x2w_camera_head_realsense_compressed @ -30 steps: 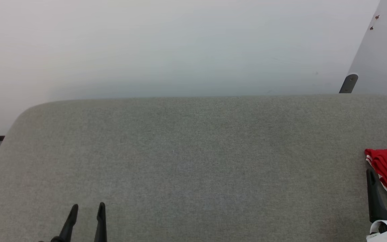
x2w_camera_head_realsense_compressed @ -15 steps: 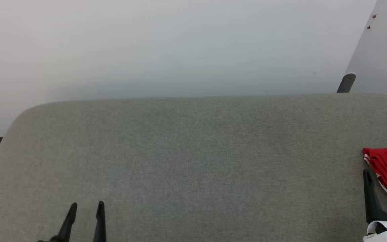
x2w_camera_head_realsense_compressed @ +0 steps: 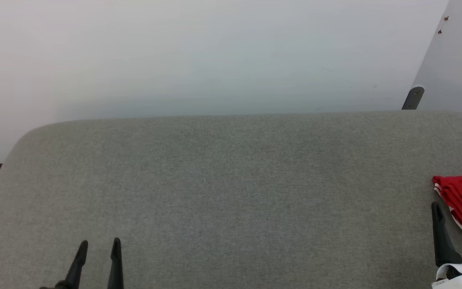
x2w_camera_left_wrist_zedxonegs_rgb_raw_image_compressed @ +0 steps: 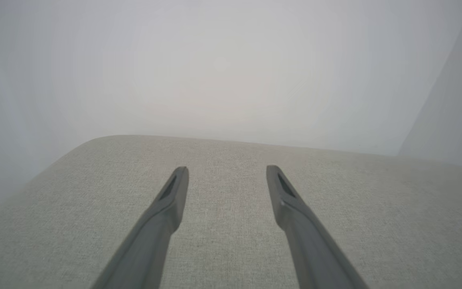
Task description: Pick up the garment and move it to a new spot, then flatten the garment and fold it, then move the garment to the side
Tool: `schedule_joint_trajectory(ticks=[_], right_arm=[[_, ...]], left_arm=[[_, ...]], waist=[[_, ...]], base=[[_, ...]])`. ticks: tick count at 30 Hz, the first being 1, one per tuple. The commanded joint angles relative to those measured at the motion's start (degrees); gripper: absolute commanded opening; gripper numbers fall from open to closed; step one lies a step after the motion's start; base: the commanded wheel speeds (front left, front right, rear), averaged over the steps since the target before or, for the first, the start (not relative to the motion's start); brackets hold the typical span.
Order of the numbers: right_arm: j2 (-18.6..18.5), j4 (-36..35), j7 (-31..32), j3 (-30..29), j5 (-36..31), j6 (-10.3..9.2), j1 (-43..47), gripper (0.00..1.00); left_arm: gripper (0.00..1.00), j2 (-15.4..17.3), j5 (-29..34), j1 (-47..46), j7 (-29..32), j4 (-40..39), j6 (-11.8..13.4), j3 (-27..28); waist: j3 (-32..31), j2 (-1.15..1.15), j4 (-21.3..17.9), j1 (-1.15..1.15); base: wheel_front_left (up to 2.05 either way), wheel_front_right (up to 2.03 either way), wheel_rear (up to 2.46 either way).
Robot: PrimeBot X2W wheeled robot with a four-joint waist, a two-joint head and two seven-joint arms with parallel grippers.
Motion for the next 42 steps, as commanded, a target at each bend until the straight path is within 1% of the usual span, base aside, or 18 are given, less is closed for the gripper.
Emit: schedule_joint_trajectory(ticks=[1, 14, 15, 17, 24, 25, 42], right_arm=[[0.2, -0.3, 0.0, -0.3, 0.6, -0.07, 0.6, 1.0], [0.5, -0.7, 0.0, -0.9, 0.7, -0.07, 0.9, 1.0], [0.3, -0.5, 0.1, -0.7, 0.3, 0.0, 0.2, 0.0], [0.7, 0.5, 0.2, -0.5, 0.3, 0.0, 0.5, 0.0], [1.7, 1.5, 2.1, -0.9, 6.8, 0.0, -0.5, 0.0], [1.7, 1.5, 2.1, -0.9, 6.8, 0.0, -0.5, 0.0], [3.7, 3.3, 5.8, -1.4, 20.5, -0.01, -2.6, 0.0]], left_arm=[[1.0, 0.0, 0.4, 0.1, 0.0, -0.5, -0.1, 0.2], [1.0, 0.2, 0.0, 0.6, 0.0, -0.8, -0.1, 0.7], [0.0, 0.0, -0.1, 0.1, 0.0, -0.9, 0.0, 0.6], [0.0, -0.2, -0.3, 0.2, 0.0, 0.2, 0.0, 0.4], [0.0, -0.5, -8.1, -1.4, 2.1, 1.3, 0.0, 0.4], [0.0, -0.5, -8.1, -1.4, 2.1, 1.3, 0.0, 0.4], [0.0, -1.0, -24.4, -4.9, 6.5, 3.6, 0.0, 0.5]], waist=[[0.0, 0.0, 0.0, 0.0], [0.0, 0.0, -0.3, 0.0], [0.0, 0.0, -0.3, 0.0], [0.0, 0.0, -0.4, 0.0], [0.2, 0.0, -0.4, 0.0], [0.2, 0.0, -0.4, 0.0], [0.6, 0.0, -0.4, 0.0]], base=[[0.0, 0.0, 0.0], [0.0, 0.0, 0.0], [0.0, 0.0, 0.0], [0.0, 0.0, 0.0], [0.0, 0.0, 0.0], [0.0, 0.0, 0.0], [0.0, 0.0, 0.0]])
